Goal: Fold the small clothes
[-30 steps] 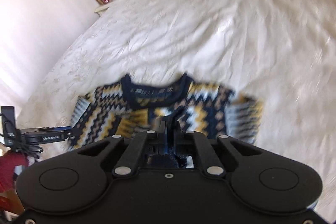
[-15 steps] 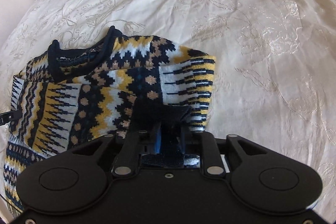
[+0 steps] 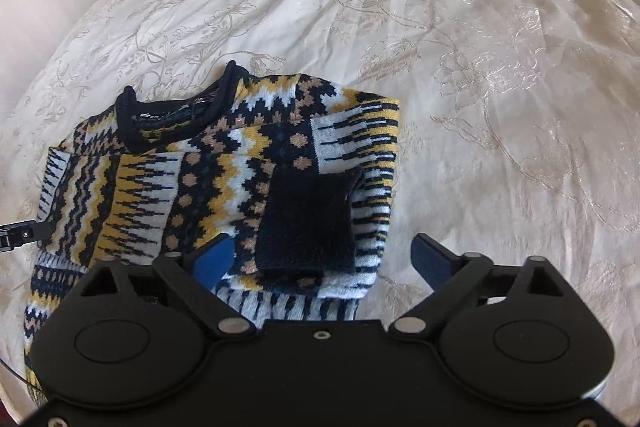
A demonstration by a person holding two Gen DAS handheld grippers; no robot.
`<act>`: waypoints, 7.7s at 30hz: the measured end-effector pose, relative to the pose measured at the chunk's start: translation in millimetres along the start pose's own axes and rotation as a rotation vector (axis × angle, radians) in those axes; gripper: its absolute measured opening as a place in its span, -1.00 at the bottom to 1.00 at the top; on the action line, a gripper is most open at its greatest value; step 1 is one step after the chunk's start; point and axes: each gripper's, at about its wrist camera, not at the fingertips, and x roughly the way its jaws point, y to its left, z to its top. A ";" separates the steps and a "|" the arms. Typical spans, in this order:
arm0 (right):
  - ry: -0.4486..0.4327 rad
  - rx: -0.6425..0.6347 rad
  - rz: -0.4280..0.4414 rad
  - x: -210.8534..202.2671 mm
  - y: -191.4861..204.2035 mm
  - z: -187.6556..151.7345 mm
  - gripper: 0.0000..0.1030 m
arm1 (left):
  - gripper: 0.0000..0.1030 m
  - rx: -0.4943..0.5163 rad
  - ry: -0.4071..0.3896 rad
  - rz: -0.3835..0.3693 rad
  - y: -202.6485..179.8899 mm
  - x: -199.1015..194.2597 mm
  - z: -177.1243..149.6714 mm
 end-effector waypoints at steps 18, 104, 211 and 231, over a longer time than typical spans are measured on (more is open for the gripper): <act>0.099 -0.053 0.083 -47.5 17.2 -112.7 0.99 | 0.60 -0.058 0.061 0.025 -5.6 -65.9 -113.8; 0.047 -0.001 0.224 -68.5 42.8 -304.5 0.39 | -0.43 -0.001 0.030 0.007 -18.4 -78.0 -269.3; -0.164 0.108 0.027 -15.0 48.3 -45.6 0.22 | -0.25 0.054 0.092 -0.015 -12.4 7.1 -14.4; -0.037 0.016 0.083 28.1 -0.4 -4.4 0.00 | -0.24 -0.048 0.062 0.025 -42.1 -4.5 -4.9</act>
